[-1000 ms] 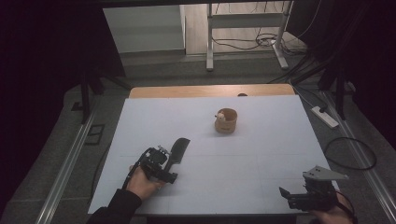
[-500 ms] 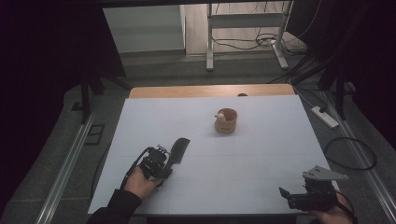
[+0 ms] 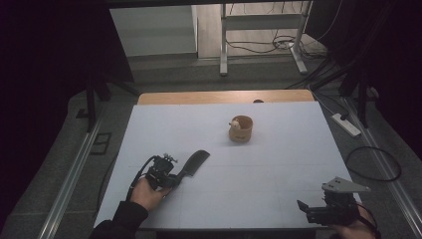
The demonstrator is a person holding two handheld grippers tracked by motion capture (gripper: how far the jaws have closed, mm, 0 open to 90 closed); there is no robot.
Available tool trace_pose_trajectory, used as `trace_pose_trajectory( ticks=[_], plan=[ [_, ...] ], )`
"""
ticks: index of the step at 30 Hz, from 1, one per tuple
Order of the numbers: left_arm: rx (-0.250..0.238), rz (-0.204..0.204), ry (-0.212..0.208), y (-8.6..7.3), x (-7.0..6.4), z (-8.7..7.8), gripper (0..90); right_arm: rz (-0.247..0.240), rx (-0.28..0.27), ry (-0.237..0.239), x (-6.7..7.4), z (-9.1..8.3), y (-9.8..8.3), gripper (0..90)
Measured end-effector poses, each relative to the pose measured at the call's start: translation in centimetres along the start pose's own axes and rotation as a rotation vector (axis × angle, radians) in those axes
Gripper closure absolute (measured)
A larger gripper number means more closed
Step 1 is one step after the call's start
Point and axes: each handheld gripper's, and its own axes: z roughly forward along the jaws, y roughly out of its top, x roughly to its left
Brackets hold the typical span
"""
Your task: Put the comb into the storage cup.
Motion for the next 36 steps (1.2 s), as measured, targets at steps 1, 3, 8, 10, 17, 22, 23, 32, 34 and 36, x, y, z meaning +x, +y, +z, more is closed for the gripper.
trace_pose_trajectory(
  ticks=[1, 3, 8, 10, 17, 22, 23, 32, 34, 36],
  plan=[
    [-0.005, -0.004, -0.006, 0.0, 0.1, 0.0, 72.4, 0.000, 0.000, 0.000, 0.0, 0.0, 0.0, 1.5],
    [-0.008, -0.006, -0.015, -0.1, 0.2, -0.1, 72.5, 0.000, -0.001, 0.000, 0.0, 0.0, 0.0, 1.5],
    [-0.046, -0.009, -0.016, -0.2, 0.3, -0.6, 72.5, 0.000, -0.001, 0.000, 0.0, 0.0, 0.0, 1.5],
    [-0.064, -0.012, -0.022, -0.2, 0.3, -0.8, 72.5, 0.000, -0.001, 0.000, 0.0, 0.0, 0.0, 1.5],
    [-0.116, 0.011, -0.041, -0.3, 0.1, -1.5, 72.4, 0.001, -0.001, 0.001, 0.0, 0.0, 0.0, 1.5],
    [-0.152, 0.030, -0.040, -0.4, -0.1, -1.9, 72.4, 0.002, -0.001, 0.002, 0.0, 0.0, 0.0, 1.5],
    [-0.158, 0.031, -0.040, -0.4, -0.2, -2.0, 72.4, 0.001, -0.001, 0.002, 0.0, 0.0, 0.0, 1.4],
    [-0.219, 0.026, -0.035, -0.6, -0.2, -2.8, 72.4, 0.005, -0.005, 0.003, 0.0, 0.0, 0.0, 1.4],
    [-0.239, 0.027, -0.032, -0.7, -0.2, -3.1, 72.4, 0.005, -0.006, 0.005, -0.1, -0.1, 0.0, 1.2],
    [-0.260, 0.027, -0.031, -0.8, -0.3, -3.3, 72.4, 0.005, -0.007, 0.006, 0.0, -0.1, 0.0, 1.1]
  ],
)
